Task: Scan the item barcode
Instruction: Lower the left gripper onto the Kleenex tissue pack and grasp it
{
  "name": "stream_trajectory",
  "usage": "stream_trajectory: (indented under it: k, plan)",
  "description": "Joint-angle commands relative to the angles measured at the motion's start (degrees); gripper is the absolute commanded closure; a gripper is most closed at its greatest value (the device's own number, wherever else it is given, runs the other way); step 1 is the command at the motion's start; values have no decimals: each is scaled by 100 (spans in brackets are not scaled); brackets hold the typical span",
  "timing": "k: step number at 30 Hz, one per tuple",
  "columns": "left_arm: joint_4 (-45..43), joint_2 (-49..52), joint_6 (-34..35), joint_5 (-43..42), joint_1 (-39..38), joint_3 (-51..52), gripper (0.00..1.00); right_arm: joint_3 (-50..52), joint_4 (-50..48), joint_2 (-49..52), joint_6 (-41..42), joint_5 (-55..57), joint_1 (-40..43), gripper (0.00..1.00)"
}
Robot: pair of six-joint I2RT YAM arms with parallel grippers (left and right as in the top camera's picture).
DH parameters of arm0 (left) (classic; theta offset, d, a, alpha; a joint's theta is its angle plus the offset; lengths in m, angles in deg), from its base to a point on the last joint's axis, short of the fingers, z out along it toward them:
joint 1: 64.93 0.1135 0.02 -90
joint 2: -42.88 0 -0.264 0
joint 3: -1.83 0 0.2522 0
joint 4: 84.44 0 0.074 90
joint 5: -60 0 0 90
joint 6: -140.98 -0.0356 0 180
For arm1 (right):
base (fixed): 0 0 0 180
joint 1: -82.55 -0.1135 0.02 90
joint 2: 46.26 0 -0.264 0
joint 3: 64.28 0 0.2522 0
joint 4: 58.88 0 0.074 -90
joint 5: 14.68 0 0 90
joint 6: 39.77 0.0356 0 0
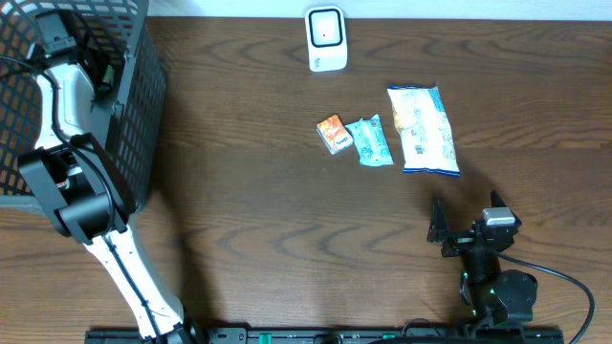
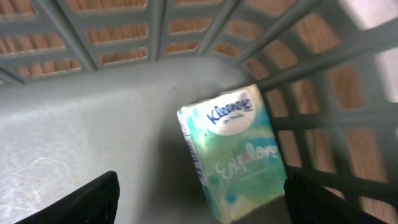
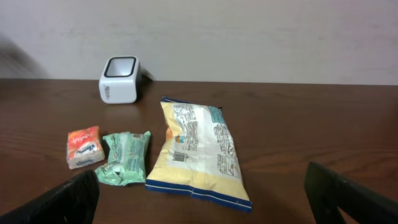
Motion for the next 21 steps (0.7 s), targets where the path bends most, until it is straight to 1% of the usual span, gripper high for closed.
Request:
stream_trajectory:
  k: [1, 7, 12, 16, 19, 21]
  plan:
    - [-114, 177, 289, 20, 7, 35, 17, 4, 26, -31, -66, -15, -39, 1]
    - [-481, 391, 282, -415, 7, 35, 17, 4, 26, -31, -66, -15, -39, 1]
    - [-732, 546, 275, -422, 7, 35, 17, 4, 26, -31, -66, -15, -39, 1]
    - [-745, 682, 214, -422, 7, 35, 17, 4, 26, -31, -66, -15, -39, 1]
    - [-745, 772, -42, -420, 9, 35, 26, 4, 26, -31, -66, -15, -39, 1]
    - [-739, 802, -245, -422, 9, 35, 36, 4, 26, -31, -66, -15, -39, 1]
